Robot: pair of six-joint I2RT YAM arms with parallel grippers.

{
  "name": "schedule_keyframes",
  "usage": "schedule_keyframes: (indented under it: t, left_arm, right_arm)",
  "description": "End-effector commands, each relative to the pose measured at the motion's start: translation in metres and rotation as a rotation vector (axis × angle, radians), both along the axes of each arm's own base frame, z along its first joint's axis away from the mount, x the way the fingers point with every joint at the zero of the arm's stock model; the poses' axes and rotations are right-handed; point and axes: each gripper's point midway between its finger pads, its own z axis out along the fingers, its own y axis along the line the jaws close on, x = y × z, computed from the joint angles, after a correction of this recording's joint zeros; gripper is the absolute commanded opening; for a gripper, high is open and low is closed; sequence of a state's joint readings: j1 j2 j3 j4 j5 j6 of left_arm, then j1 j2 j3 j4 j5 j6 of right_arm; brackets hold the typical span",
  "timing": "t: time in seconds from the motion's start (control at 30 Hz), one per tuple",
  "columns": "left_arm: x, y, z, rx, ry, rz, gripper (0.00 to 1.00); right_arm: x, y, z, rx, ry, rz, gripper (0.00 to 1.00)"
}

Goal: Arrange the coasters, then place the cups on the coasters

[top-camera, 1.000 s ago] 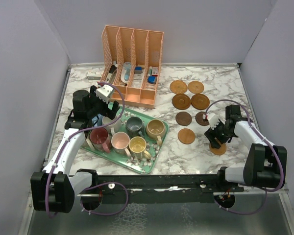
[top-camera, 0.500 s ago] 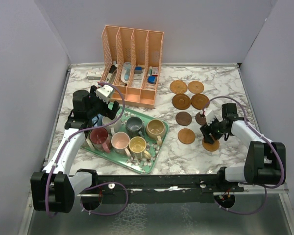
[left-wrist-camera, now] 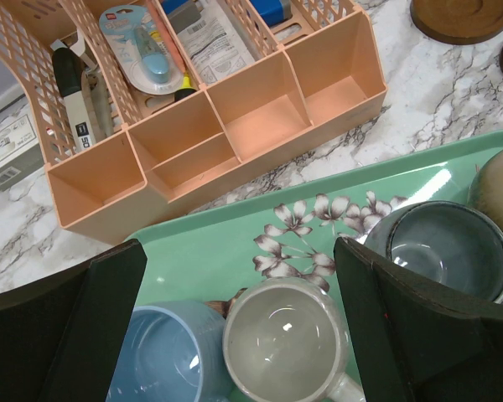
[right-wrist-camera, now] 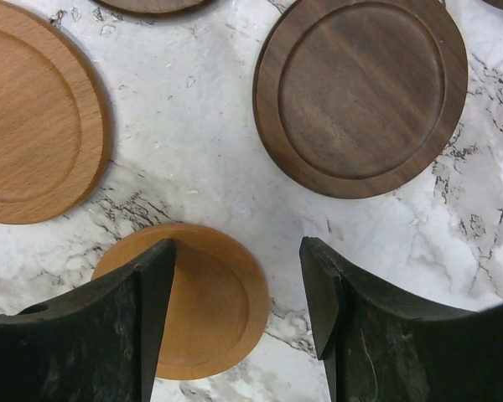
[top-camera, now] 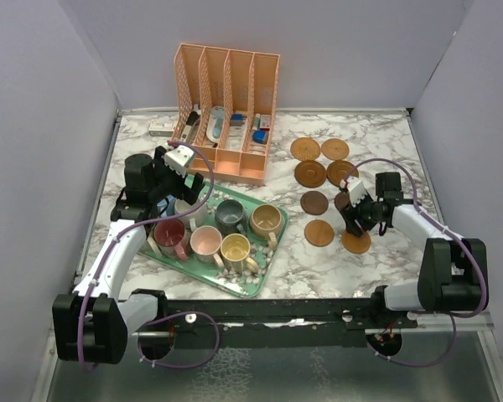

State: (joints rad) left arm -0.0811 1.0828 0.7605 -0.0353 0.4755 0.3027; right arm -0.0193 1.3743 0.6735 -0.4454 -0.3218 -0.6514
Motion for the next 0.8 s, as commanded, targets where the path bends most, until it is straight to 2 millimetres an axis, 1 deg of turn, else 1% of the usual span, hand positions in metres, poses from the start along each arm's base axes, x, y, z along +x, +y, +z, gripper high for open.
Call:
schedule_keyframes:
  t: [0.0, 0.1, 0.23, 0.33, 0.43, 0.53, 0.77]
  left_arm:
    - [-0.006, -0.007, -0.006, -0.003, 0.015, -0.039, 0.99]
    - [-0.006, -0.007, -0.006, -0.003, 0.015, -0.039, 0.99]
    - [-0.006, -0.007, -0.007, -0.002, 0.016, -0.040, 0.99]
    - [-0.007, -0.007, -0.006, -0.003, 0.015, -0.041, 0.99]
    - [-0.007, -0.007, -0.005, -0.005, 0.012, -0.045, 0.99]
    - [-0.007, -0.008, -0.005, -0.008, 0.014, -0.049, 0.99]
    - [-0.007, -0.008, -0.003, -0.011, 0.012, -0.048, 0.99]
  right_arm:
    - [0.004, -0.011, -0.009, -0.063, 0.010, -0.025, 0.61]
    - [0.001, -0.007, -0.004, -0.043, 0.022, -0.008, 0.61]
    - [-0.011, -0.004, 0.004, -0.036, 0.046, 0.029, 0.61]
    - [-0.017, -0.011, 0.007, -0.077, 0.040, 0.032, 0.61]
    - [-0.020, -0.019, 0.005, -0.122, 0.036, 0.017, 0.61]
    - [-0.016, -0.024, 0.006, -0.138, 0.022, -0.008, 0.61]
    - [-0.001, -0.022, 0.003, -0.118, 0.019, -0.038, 0.61]
